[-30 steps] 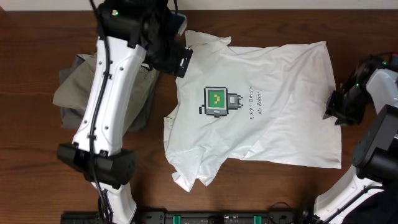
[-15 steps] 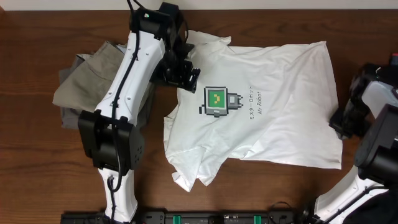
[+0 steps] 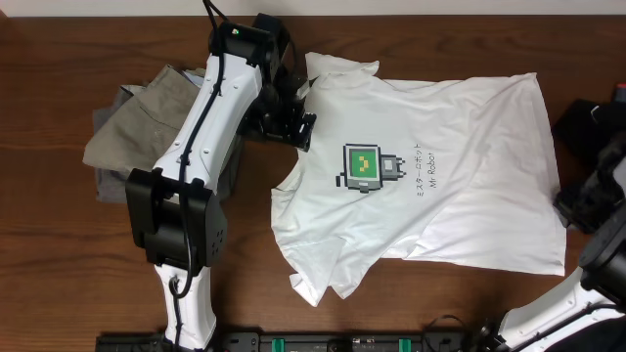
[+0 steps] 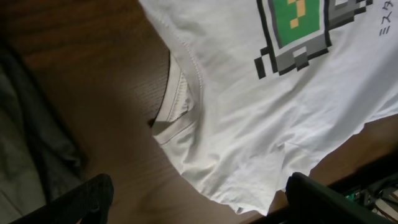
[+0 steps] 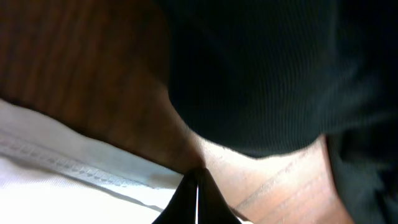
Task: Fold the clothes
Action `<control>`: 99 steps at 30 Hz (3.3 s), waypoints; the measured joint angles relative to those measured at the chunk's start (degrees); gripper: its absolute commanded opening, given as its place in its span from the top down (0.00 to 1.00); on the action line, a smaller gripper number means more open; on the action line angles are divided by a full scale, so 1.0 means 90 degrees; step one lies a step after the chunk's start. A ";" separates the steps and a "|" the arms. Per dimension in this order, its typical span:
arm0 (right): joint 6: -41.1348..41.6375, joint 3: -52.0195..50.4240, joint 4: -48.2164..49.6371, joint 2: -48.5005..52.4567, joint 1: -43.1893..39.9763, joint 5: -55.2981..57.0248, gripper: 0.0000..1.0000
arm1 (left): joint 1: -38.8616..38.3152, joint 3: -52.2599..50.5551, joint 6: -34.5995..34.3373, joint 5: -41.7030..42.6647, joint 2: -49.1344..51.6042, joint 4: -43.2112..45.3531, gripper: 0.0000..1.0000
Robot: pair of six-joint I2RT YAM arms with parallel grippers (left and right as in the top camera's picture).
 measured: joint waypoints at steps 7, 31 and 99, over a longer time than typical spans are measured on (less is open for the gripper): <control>-0.0882 0.0474 -0.0277 -0.0005 -0.0143 -0.1540 0.73 | -0.0022 -0.0308 0.0304 0.0447 0.0000 0.0408 0.12; -0.1139 0.0969 -0.0792 -0.1469 0.0597 -0.2324 0.58 | -0.0097 -0.3604 0.0437 0.0627 0.0002 0.4408 0.78; -0.0231 -0.1243 0.0066 -0.2577 0.1302 -0.2909 0.71 | 0.0697 -0.3954 -0.1200 0.0007 -0.1615 0.1042 0.26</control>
